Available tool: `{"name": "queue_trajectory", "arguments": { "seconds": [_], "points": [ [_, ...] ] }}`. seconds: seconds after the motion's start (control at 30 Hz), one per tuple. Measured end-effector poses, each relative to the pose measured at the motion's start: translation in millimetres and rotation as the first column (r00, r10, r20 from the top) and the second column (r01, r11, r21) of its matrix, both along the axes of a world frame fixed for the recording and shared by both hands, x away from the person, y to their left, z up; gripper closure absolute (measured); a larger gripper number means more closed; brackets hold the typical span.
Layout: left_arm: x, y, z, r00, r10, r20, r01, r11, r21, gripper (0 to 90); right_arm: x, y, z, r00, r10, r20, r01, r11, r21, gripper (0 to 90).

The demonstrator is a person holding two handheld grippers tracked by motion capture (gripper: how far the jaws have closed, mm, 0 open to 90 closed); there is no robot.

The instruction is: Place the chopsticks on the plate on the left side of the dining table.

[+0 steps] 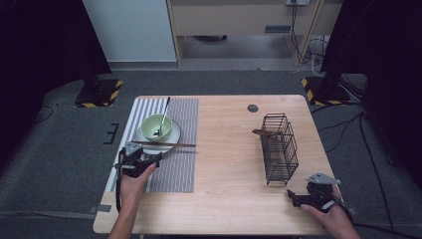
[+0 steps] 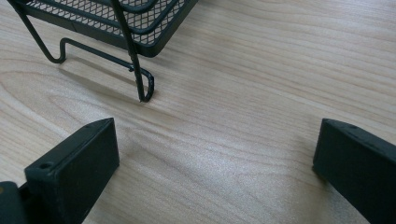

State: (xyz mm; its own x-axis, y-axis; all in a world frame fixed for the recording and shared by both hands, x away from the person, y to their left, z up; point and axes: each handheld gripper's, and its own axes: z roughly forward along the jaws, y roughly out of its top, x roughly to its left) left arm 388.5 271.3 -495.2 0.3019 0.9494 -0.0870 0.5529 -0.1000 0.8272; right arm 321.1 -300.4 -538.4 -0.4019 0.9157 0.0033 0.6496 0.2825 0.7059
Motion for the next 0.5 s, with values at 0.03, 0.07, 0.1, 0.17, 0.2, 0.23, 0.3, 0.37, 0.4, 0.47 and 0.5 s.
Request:
{"name": "queue_trajectory", "arguments": {
  "seconds": [0.03,0.07,0.1,0.17,0.2,0.23,0.3,0.37,0.4,0.47,0.5],
  "points": [
    [-1.8,-4.6,0.6,0.9999,-0.014,0.001,0.014,0.9999,0.003,16.8,-0.1,0.0,0.0,1.0,0.0,0.0,0.0,1.0,0.0,0.4],
    [-3.6,-9.6,1.0,0.9995,-0.03,0.002,0.03,0.9995,0.006,16.7,-0.1,0.0,0.0,1.0,0.0,0.0,0.0,1.0,0.0,0.4],
    [-5.1,-14.9,1.4,0.9989,-0.047,-0.001,0.047,0.9988,0.012,16.7,-0.1,0.0,0.0,1.0,0.001,0.0,-0.001,1.0,0.0,0.4],
    [-8.7,-26.2,1.5,0.9966,-0.082,0.002,0.082,0.9965,0.018,16.6,-0.2,0.0,0.0,1.0,0.001,0.0,-0.001,1.0,0.0,0.4],
    [-10.4,-32.7,1.3,0.9945,-0.105,-0.007,0.105,0.9943,0.02,16.6,-0.2,0.0,0.0,1.0,0.001,0.0,-0.001,1.0,0.001,0.4],
    [-11.9,-39.5,0.8,0.992,-0.126,-0.01,0.126,0.9918,0.02,16.5,-0.2,0.0,0.0,1.0,0.001,0.0,-0.001,1.0,0.001,0.4],
    [-15.0,-54.3,-0.6,0.9845,-0.174,-0.022,0.174,0.9844,0.022,16.3,-0.3,0.0,0.0,1.0,0.001,0.0,-0.001,1.0,0.001,0.4],
    [-18.0,-71.3,-3.4,0.9728,-0.229,-0.037,0.23,0.9726,0.035,16.1,-0.3,-0.1,0.0,1.0,0.001,0.001,-0.001,1.0,0.001,0.4],
    [-19.8,-80.2,-5.2,0.9657,-0.256,-0.046,0.257,0.9653,0.043,15.7,-0.3,-0.1,0.0,1.0,0.001,0.0,-0.001,1.0,0.001,0.4],
    [-22.8,-98.6,-10.1,0.9467,-0.315,-0.069,0.319,0.9458,0.061,15.7,-0.3,-0.1,0.0,1.0,0.001,0.0,-0.001,1.0,0.001,0.4],
    [-24.2,-107.6,-13.3,0.9361,-0.342,-0.084,0.347,0.9363,0.056,15.4,-0.3,-0.1,0.0,1.0,0.001,0.0,-0.001,1.0,0.001,0.4]
  ]
}}
